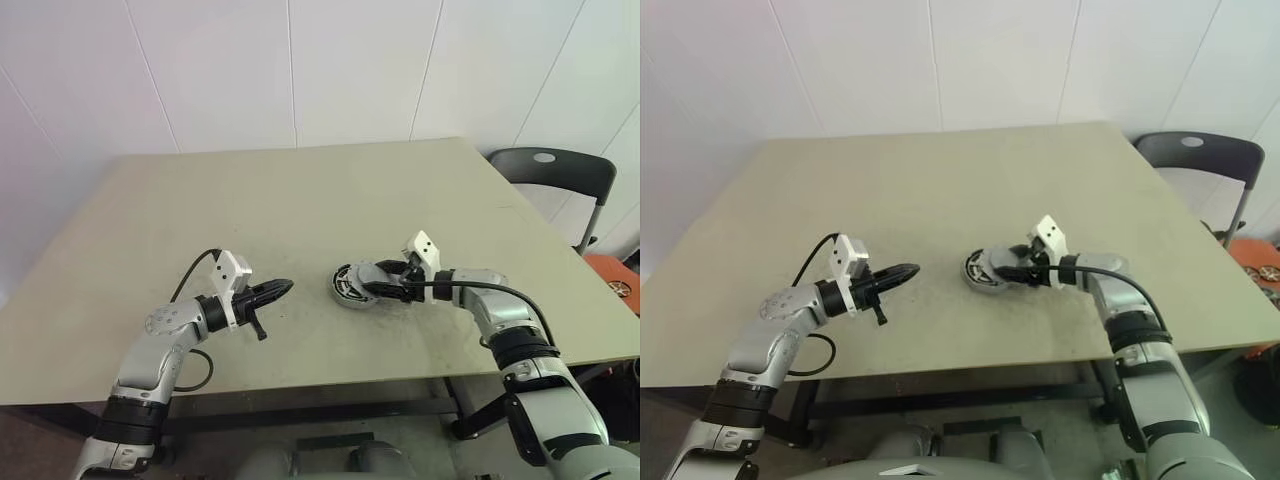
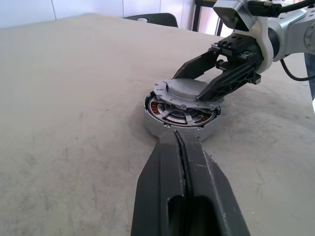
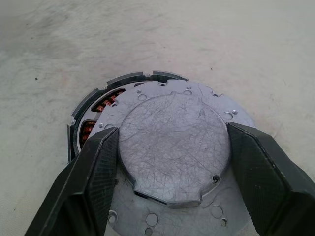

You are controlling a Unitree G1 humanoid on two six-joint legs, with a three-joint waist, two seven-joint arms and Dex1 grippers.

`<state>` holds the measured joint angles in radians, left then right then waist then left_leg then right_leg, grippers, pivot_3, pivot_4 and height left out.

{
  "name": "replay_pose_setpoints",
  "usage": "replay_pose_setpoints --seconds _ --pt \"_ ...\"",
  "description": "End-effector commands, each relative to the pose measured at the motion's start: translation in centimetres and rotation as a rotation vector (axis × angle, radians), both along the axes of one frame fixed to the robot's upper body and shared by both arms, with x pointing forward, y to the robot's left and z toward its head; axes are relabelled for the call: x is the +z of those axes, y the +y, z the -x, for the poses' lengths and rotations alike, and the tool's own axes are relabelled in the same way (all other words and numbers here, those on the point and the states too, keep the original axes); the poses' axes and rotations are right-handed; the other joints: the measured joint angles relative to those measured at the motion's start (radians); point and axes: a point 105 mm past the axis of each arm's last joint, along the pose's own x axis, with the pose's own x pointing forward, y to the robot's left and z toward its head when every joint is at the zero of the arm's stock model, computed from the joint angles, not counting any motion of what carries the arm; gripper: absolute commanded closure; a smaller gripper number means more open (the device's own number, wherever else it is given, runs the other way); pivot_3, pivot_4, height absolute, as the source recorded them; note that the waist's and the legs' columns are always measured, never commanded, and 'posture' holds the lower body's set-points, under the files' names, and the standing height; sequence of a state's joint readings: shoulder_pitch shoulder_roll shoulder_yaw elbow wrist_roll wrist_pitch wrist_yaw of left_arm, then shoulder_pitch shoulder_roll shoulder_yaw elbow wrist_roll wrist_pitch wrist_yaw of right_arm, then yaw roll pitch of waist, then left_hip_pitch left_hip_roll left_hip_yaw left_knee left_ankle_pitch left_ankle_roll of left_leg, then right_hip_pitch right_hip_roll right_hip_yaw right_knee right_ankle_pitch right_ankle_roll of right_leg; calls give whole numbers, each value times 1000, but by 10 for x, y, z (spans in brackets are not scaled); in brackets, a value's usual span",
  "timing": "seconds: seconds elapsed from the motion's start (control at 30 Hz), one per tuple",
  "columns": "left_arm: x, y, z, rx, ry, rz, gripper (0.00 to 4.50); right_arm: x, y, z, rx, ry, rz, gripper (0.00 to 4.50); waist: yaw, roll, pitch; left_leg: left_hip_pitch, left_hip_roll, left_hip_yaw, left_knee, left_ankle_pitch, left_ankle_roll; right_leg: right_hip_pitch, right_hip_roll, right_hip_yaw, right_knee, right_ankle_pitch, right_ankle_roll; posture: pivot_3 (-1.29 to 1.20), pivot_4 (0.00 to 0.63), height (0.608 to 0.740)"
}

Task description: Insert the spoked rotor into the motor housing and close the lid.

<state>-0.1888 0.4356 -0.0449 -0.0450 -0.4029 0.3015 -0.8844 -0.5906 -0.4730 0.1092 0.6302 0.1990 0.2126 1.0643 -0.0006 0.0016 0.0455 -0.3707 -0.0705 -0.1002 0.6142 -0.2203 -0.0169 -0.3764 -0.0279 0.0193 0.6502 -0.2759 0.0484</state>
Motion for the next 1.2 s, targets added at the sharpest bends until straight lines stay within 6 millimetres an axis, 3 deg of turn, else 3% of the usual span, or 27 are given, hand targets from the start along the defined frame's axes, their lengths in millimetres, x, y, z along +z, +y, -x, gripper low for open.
replay_pose_setpoints --seconds 0.03,0.3,0.43,0.63,0.83,0.97,1.13,1.2 --pt "7 2 -1 1 -36 -10 4500 1 4 3 40 -24 29 1460 -4 0 0 0 0 0 0 0 0 0 0 0 0 0 0 0 0 740" --pt "6 0 -2 -2 -34 -9 4500 26 19 4 95 -101 -61 1460 -12 0 0 -7 0 0 -3 2 3 -9 0 0 0 3 -4 0 0 740" --pt "4 0 -1 0 -29 -10 4500 9 15 4 118 -144 110 1460 -10 0 0 -10 0 0 -2 2 3 -11 0 0 0 3 -4 0 0 740" --pt "4 1 -2 7 -28 -11 4500 3 17 0 121 -185 172 1460 -12 0 0 -3 0 0 -2 2 3 -5 0 0 0 0 0 0 0 740" --pt "3 -1 -2 9 -27 -14 4500 24 31 -3 143 -207 48 1460 -14 0 0 -3 0 0 -1 1 2 -4 0 0 0 0 0 0 0 740" --pt "3 -2 -2 13 -28 -11 4500 23 32 -4 143 -185 40 1460 -14 0 0 -5 0 0 -3 2 3 -7 0 0 0 2 -3 0 0 740" --pt "1 -1 -1 20 -24 -12 4500 7 31 -2 159 -191 143 1460 -15 0 0 -4 0 0 -3 2 3 -7 1 0 0 2 -3 0 0 740" --pt "0 -1 -1 22 -21 -15 4500 10 38 3 195 -196 99 1460 -15 0 0 -3 0 0 -3 1 2 -5 1 0 0 1 -1 0 0 740"
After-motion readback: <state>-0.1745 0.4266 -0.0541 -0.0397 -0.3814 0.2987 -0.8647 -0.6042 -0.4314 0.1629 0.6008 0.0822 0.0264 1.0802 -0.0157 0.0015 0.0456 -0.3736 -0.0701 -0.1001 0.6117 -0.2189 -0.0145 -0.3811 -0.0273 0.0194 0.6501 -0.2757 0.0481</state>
